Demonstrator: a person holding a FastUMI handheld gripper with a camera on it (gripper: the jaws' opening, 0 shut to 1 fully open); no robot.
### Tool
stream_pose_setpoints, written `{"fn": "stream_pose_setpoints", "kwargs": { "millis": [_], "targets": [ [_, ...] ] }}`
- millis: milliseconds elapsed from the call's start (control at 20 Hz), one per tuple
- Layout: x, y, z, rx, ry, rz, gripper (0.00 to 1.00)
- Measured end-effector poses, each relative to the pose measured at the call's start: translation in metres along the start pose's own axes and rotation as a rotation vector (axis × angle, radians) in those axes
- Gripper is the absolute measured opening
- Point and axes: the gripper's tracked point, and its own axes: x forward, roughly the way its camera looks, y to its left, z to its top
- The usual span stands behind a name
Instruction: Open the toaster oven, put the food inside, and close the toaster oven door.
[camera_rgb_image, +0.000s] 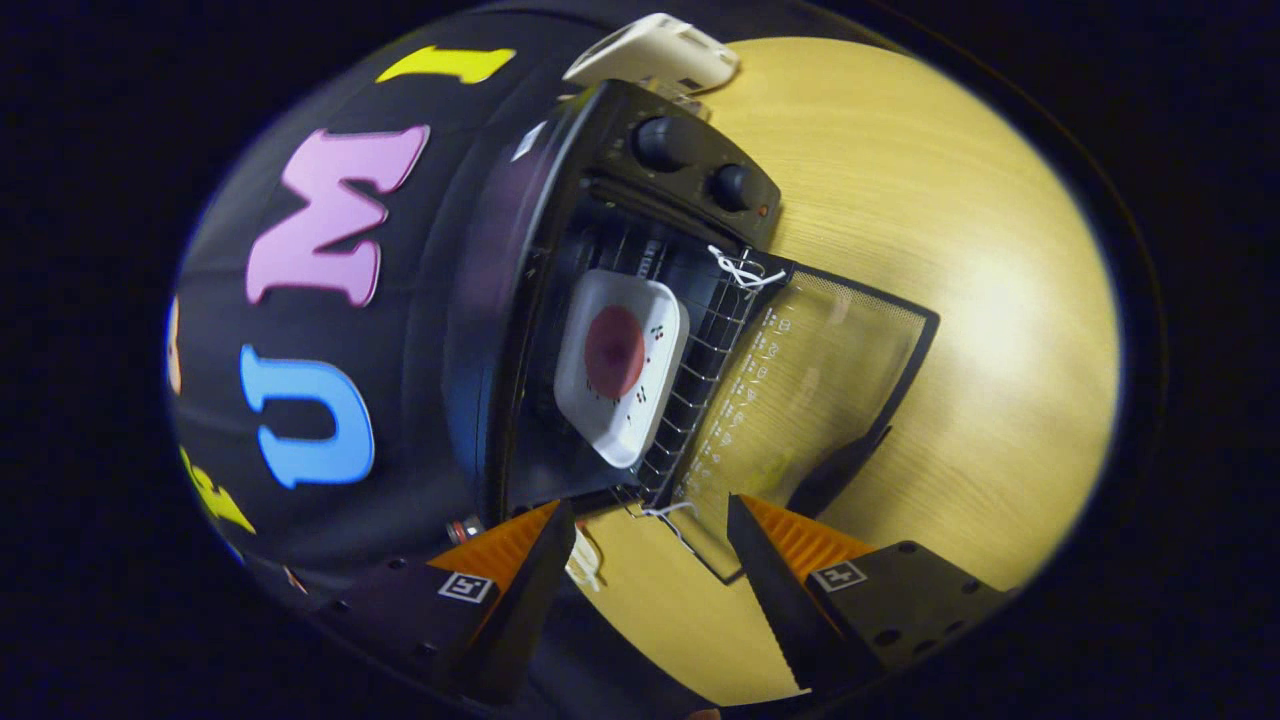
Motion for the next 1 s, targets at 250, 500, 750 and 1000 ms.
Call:
{"fn": "stream_pose_setpoints", "kwargs": {
  "millis": [250, 500, 750, 1000],
  "targets": [
    [-0.033, -0.024, -0.043, -0.65, 0.003, -0.049, 0.99],
    [-0.028, -0.055, -0.057, -0.827, 0.024, -0.116, 0.99],
    [-0.008, -0.091, -0.048, -0.912, 0.004, -0.203, 0.99],
    [0.025, -0.117, -0.037, -0.962, 0.023, -0.293, 0.99]
  ]
}}
